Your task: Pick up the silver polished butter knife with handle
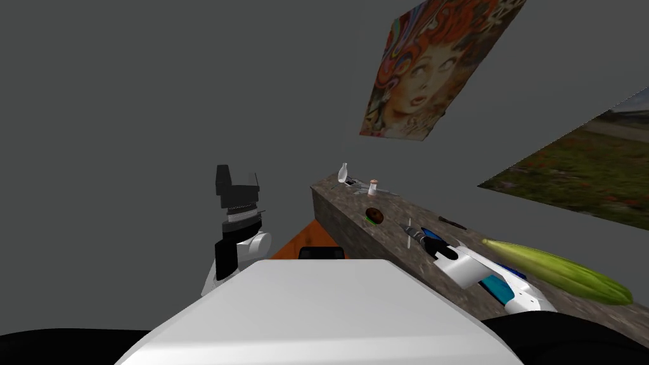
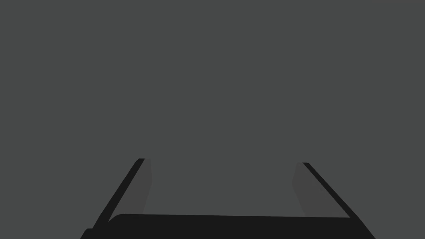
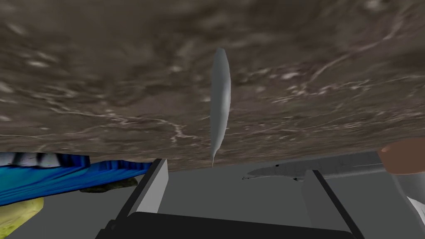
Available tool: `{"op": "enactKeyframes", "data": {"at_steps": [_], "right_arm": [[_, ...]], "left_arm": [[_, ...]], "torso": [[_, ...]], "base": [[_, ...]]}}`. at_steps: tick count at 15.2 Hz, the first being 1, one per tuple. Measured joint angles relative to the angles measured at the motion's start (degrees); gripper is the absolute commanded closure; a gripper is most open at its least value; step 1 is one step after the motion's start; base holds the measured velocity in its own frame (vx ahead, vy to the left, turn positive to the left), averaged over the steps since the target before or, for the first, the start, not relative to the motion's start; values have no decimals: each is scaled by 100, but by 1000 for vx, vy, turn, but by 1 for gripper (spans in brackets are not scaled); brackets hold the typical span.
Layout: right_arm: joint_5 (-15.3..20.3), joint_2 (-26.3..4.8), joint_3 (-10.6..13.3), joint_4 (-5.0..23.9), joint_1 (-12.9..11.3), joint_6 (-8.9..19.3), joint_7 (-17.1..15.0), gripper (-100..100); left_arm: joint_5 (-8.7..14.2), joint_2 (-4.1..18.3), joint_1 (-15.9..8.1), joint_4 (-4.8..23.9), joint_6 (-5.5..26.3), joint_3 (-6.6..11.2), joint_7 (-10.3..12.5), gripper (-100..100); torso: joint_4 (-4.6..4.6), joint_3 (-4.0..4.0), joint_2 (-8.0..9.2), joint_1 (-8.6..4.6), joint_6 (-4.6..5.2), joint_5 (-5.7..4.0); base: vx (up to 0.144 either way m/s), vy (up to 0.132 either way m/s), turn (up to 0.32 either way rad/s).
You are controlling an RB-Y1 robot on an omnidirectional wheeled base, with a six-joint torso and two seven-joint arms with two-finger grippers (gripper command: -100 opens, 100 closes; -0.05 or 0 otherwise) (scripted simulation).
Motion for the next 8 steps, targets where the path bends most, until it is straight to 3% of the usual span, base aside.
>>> {"op": "enactKeyframes", "data": {"at_steps": [6, 8], "right_arm": [[-104, -318, 60, 204, 147, 569, 41, -100], [-95, -287, 80, 273, 115, 587, 47, -100]], "left_arm": [[0, 0, 0, 0, 0, 0, 0, 0], [0, 0, -1, 0, 0, 0, 0, 0]], "torso": [[-1, -4, -7, 10, 0, 2], [2, 4, 8, -6, -2, -2]], "base": [[55, 53, 57], [-8, -7, 129]]}}
